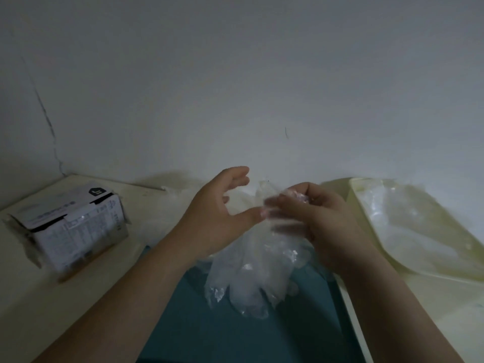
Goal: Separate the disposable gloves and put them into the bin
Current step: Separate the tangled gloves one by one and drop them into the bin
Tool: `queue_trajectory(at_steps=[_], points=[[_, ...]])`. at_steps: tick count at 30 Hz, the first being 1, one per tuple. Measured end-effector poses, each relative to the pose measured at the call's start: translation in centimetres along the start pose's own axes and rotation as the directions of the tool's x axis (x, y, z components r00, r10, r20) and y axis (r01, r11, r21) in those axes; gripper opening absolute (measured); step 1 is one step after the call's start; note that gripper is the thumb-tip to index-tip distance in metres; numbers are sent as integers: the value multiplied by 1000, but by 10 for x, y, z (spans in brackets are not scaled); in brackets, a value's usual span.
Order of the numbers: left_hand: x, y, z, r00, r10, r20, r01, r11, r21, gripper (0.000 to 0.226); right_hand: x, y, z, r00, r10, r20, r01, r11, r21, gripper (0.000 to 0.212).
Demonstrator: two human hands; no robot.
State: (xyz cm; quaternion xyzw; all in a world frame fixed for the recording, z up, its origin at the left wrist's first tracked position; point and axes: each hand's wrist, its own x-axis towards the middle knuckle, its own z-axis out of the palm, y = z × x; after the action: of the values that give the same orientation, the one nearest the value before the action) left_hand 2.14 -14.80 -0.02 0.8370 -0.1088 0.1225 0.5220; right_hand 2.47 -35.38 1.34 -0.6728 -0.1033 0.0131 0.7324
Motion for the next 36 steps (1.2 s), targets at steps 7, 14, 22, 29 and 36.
queue_trajectory(at_steps=[7, 14, 22, 29, 36], points=[[-2, 1, 3, 994, -93, -59, 78, 973, -217, 24, -2, 0, -1, 979, 44, 199, -56, 997, 51, 54], [-2, 0, -7, 985, -170, -5, 151, 889, -433, 38, 2, 9, 0, 997, 63, 51, -63, 998, -8, 12], [0, 5, -18, 989, -144, -5, 124, 865, -486, 12, 3, 6, -10, 966, 202, 164, -211, 977, 38, 48], [-4, 5, -33, 998, 49, 38, -51, 996, 71, 10, 5, 22, 12, 974, 145, 172, -144, 989, -16, 33], [-12, 14, -83, 765, -569, 301, 208, 661, 721, 67, 3, 29, 17, 959, 228, 169, -166, 935, -314, 14]])
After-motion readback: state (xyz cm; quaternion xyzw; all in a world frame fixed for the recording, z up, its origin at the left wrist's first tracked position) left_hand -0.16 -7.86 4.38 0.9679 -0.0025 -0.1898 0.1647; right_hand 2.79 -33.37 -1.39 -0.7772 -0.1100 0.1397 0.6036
